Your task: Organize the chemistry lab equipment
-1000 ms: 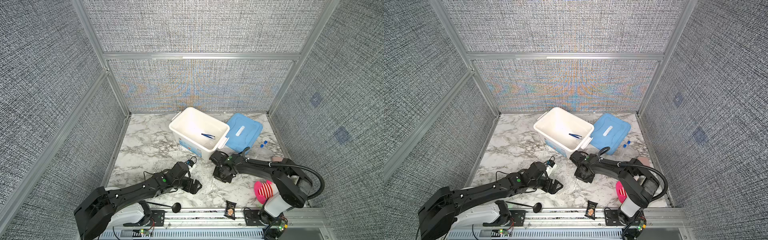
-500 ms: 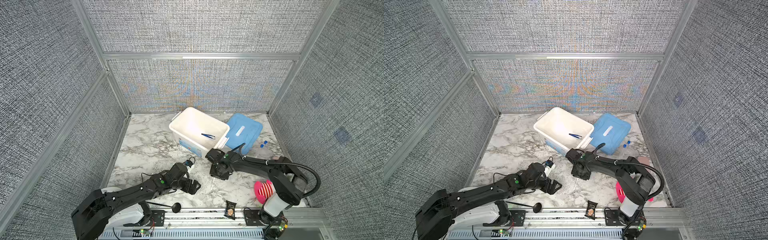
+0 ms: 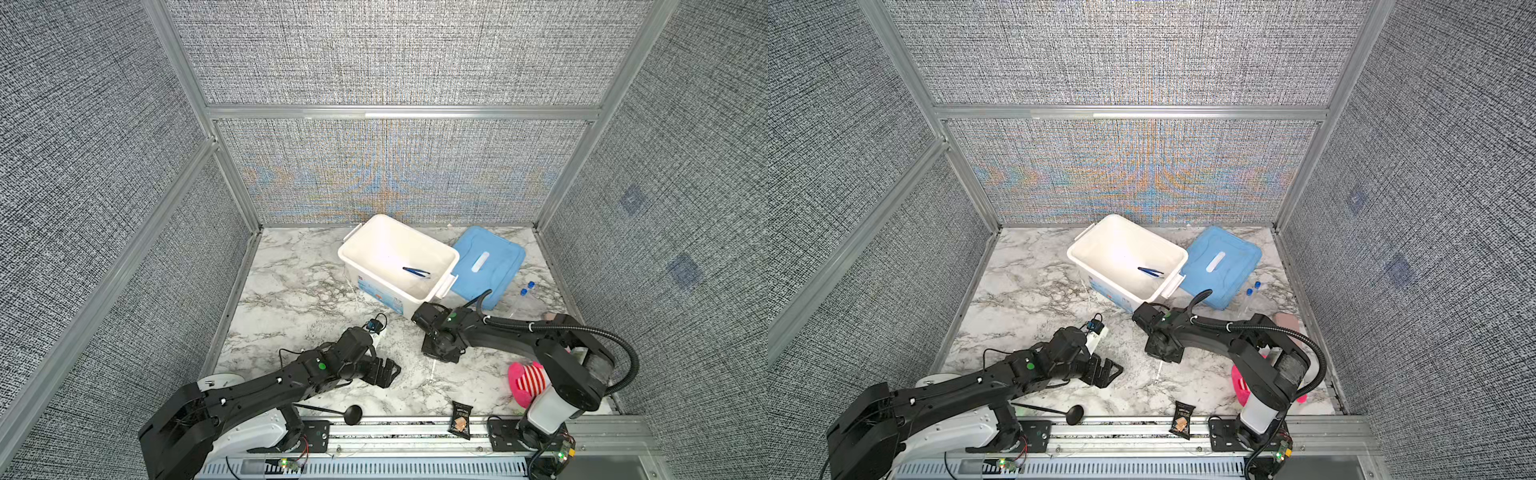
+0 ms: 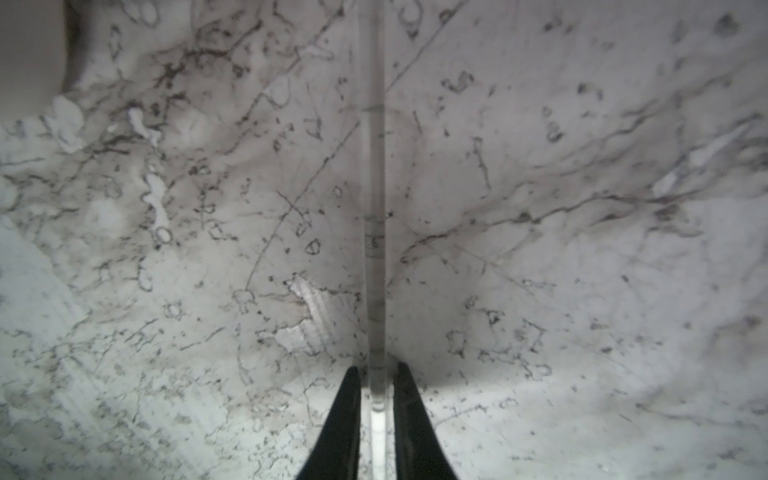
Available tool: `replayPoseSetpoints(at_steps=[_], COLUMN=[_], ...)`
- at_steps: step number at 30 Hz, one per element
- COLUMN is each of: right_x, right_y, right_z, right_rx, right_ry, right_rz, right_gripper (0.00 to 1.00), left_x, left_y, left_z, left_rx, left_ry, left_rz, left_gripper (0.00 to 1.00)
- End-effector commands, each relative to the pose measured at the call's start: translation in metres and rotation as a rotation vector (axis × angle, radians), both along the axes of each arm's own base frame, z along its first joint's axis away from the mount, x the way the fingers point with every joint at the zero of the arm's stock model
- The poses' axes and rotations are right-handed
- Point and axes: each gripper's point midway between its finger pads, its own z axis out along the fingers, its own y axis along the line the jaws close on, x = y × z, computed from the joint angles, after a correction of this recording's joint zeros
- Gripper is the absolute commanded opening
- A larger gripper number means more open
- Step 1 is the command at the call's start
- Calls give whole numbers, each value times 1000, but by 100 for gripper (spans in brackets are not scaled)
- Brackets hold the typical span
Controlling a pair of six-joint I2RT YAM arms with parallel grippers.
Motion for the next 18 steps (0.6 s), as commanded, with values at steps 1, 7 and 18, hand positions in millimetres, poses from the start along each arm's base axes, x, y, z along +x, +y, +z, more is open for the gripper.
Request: replayPoseSetpoints(at_steps=[1, 7, 18], right_x=[-24, -29, -21], right_y=[-21, -24, -1], right_z=[-11, -11, 4], right_rx=[-57, -35, 171], right_ry=[91, 97, 97], right_rz=[-57, -110, -303], right_gripper=[12, 6, 5], left_x=[4, 0, -5], left_y=[-2, -9, -37], left_z=[4, 9, 1], left_rx=[-20, -50, -57], left_ry=[-21, -19, 51], left_rz=[10, -30, -135], left_gripper=[95, 95, 94])
